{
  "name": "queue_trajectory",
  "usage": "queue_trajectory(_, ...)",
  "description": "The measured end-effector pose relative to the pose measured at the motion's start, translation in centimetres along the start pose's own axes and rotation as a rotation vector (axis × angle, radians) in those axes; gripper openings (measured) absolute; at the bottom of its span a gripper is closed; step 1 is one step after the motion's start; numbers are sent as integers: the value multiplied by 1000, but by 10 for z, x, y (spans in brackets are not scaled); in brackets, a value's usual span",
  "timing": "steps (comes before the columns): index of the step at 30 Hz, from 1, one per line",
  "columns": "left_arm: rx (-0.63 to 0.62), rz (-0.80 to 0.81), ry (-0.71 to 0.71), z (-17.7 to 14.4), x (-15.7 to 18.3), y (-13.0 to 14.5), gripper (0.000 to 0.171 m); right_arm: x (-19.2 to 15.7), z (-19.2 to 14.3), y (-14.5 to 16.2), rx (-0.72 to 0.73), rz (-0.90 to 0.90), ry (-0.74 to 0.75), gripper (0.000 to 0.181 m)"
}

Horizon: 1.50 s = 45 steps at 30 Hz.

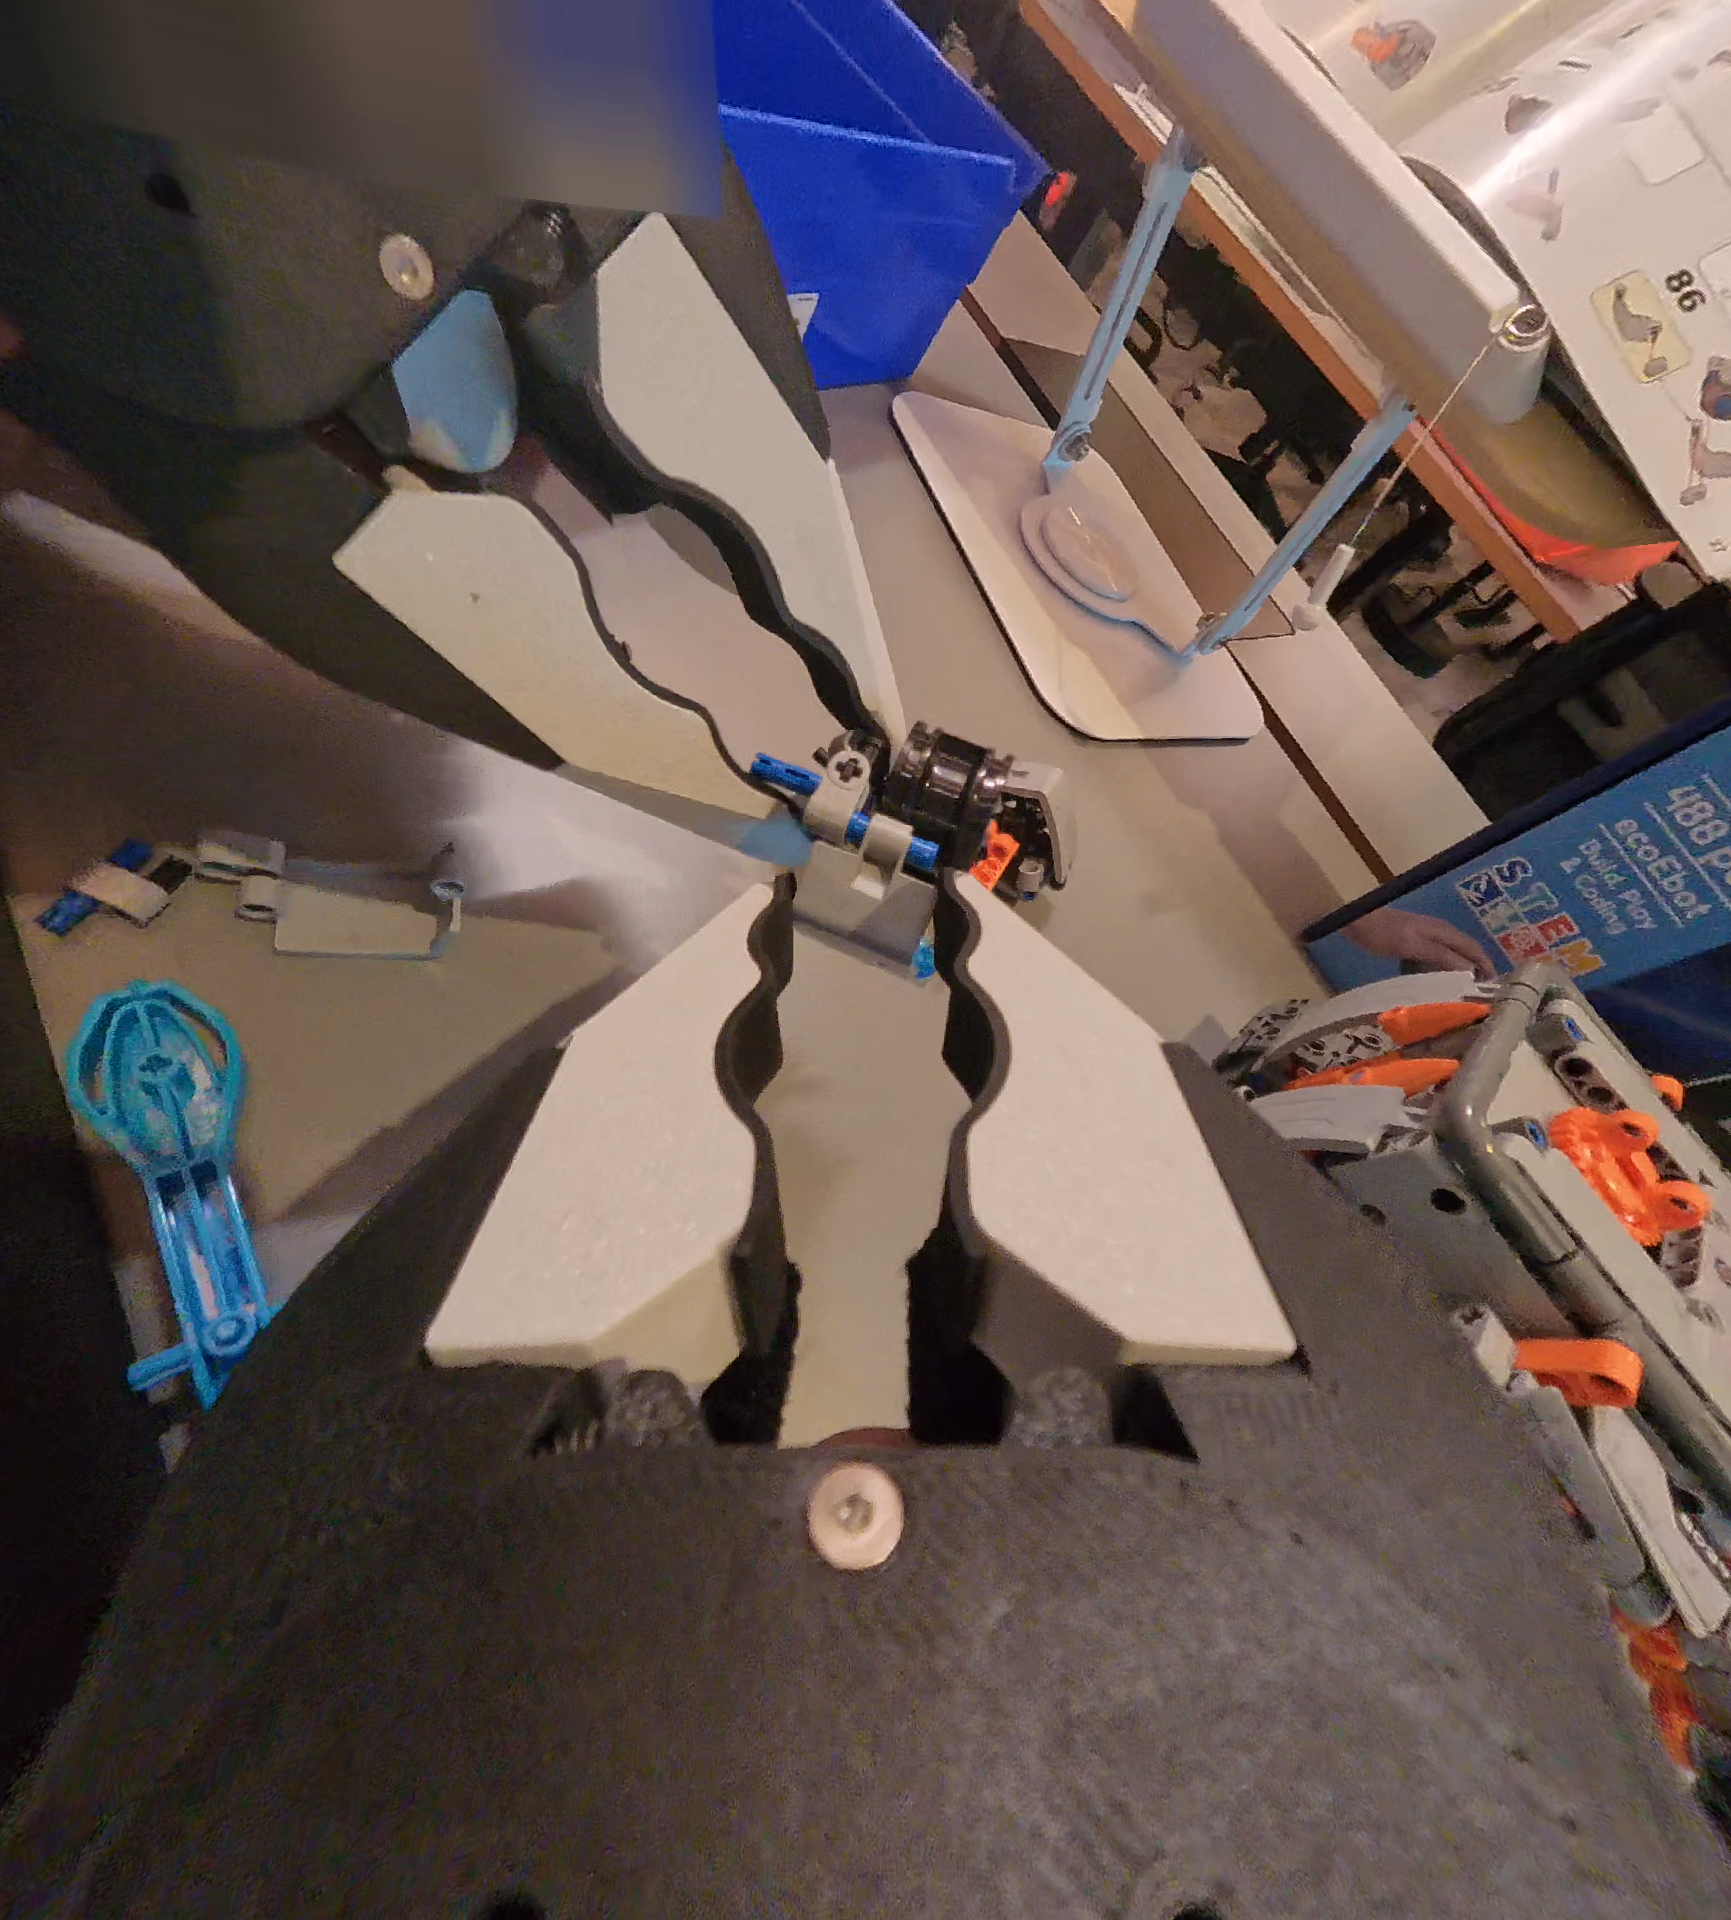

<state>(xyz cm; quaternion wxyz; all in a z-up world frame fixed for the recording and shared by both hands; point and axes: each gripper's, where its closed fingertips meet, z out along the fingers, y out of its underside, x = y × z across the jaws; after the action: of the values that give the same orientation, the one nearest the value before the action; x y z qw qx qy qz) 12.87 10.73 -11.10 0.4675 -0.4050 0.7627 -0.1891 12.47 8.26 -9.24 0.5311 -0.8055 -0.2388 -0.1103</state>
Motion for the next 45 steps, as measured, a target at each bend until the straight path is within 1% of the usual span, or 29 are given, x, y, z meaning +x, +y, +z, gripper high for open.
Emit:
queue_trajectory(3,91,30,91,-12,7,-7,30,3,-8,1,26,-53,-19,25)
queue_trajectory(4,126,26,121,-17,8,-11,40,-1,-11,0,45,-87,-45,25)
queue_trajectory(7,208,46,191,-27,14,-22,58,-16,-17,-4,77,-207,-91,25)
queue_trajectory(8,232,67,207,-29,18,-25,61,-22,-18,-6,91,-244,-106,24)
queue_trajectory(9,245,97,218,-31,23,-26,61,-26,-20,-8,104,-277,-116,24)
queue_trajectory(12,262,129,311,-35,41,-28,65,-37,-22,-8,118,-333,-157,24)
queue_trajectory(13,273,147,325,-36,44,-29,64,-39,-24,-8,126,-349,-168,24)
queue_trajectory(19,286,209,290,-38,47,-29,56,-44,-27,-9,141,-349,-203,24)
queue_trajectory(20,291,230,285,-39,49,-30,41,-47,-26,-8,134,-360,-210,24)
queue_trajectory(22,256,257,288,-36,54,-25,38,-50,-24,-4,106,-396,-205,22)
queue_trajectory(24,249,267,270,-35,54,-23,37,-50,-23,-2,91,-403,-205,22)
queue_trajectory(27,246,255,285,-35,57,-23,34,-52,-23,-1,86,-411,-215,22)
queue_trajectory(31,209,347,299,-33,69,-16,32,-61,-22,8,47,-441,-264,22)
queue_trajectory(35,191,358,326,-33,76,-13,31,-67,-23,14,24,-445,-307,22)
queue_trajectory(42,124,386,388,-26,94,2,30,-82,-19,32,-70,-494,-374,22)
queue_trajectory(45,116,392,387,-25,97,4,29,-84,-19,35,-90,-495,-385,22)
